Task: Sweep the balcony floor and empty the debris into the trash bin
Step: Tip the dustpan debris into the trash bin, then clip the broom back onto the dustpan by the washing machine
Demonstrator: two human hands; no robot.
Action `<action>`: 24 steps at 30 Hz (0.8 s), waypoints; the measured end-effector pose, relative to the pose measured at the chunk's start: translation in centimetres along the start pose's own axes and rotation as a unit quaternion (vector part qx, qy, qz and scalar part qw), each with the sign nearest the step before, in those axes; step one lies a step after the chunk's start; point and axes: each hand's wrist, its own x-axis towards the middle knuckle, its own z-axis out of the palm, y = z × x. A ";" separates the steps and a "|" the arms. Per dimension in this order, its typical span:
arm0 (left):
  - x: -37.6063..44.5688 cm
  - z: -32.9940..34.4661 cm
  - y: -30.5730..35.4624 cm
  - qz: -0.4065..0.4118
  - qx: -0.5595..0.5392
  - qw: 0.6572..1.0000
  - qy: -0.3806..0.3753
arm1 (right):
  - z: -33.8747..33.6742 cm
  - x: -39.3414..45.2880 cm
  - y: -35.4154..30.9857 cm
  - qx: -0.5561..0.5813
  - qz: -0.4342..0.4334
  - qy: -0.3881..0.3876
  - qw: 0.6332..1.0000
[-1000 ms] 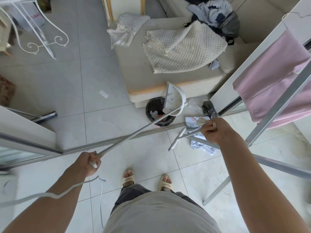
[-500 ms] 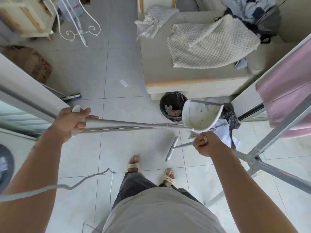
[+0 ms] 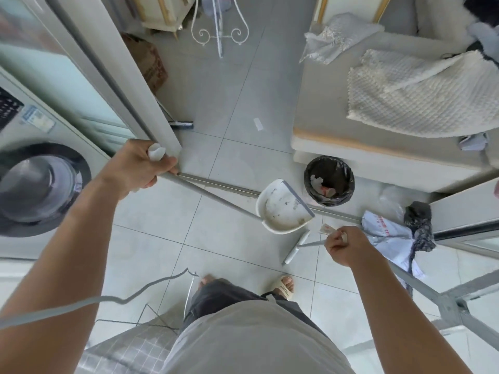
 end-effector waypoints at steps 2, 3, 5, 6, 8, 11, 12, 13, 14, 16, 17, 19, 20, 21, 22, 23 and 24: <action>0.1 -1.0 -0.6 0.013 0.044 0.999 0.009 | 1.6 -0.3 1.6 -0.011 0.000 0.005 1.000; -0.2 -1.6 -1.1 0.021 0.060 0.998 0.012 | 2.4 -0.5 2.6 -0.028 -0.002 0.011 1.000; -0.7 -3.1 -2.1 0.047 0.091 0.995 0.020 | 4.5 -0.8 4.3 -0.059 -0.014 0.004 0.998; -1.0 -4.0 -3.0 0.050 0.103 0.993 0.025 | 5.8 -0.9 5.3 -0.072 -0.020 0.003 0.997; -1.4 -4.7 -4.7 0.044 0.118 0.991 0.033 | 7.8 -1.6 7.1 -0.105 -0.028 -0.003 0.994; -1.9 -5.8 -8.0 0.030 0.151 0.987 0.040 | 10.3 -2.7 9.9 -0.156 -0.036 -0.013 0.987; -1.9 -6.0 -9.0 0.025 0.166 0.985 0.036 | 10.8 -3.0 10.5 -0.166 -0.033 -0.013 0.986; -2.0 -6.5 -10.1 0.016 0.179 0.983 0.034 | 11.4 -3.2 11.3 -0.176 -0.030 -0.015 0.984; -2.0 -7.2 -11.1 0.009 0.193 0.981 0.034 | 12.1 -3.1 12.1 -0.190 -0.030 -0.015 0.981; -1.7 -8.0 -13.0 0.005 0.229 0.973 0.031 | 13.2 -2.7 13.4 -0.212 -0.032 -0.013 0.977; -1.7 -8.4 -13.8 0.009 0.246 0.969 0.030 | 13.8 -2.6 14.0 -0.227 -0.033 -0.013 0.973; -1.6 -8.9 -15.6 0.017 0.273 0.961 0.027 | 15.0 -2.1 15.3 -0.262 -0.037 -0.017 0.964; -1.6 -8.8 -16.3 0.019 0.284 0.959 0.020 | 15.3 -2.0 15.9 -0.279 -0.038 -0.023 0.959; -1.5 -8.9 -17.4 0.017 0.291 0.956 0.012 | 16.2 -1.9 16.7 -0.298 -0.034 -0.032 0.953; -1.5 -8.8 -18.3 0.016 0.299 0.954 0.003 | 16.8 -2.0 17.4 -0.318 -0.032 -0.038 0.947; -1.4 -8.8 -19.3 0.008 0.303 0.953 -0.009 | 17.5 -2.1 18.2 -0.337 -0.026 -0.044 0.940; -1.5 -8.8 -20.3 0.000 0.305 0.952 -0.017 | 18.3 -2.1 19.0 -0.355 -0.023 -0.047 0.933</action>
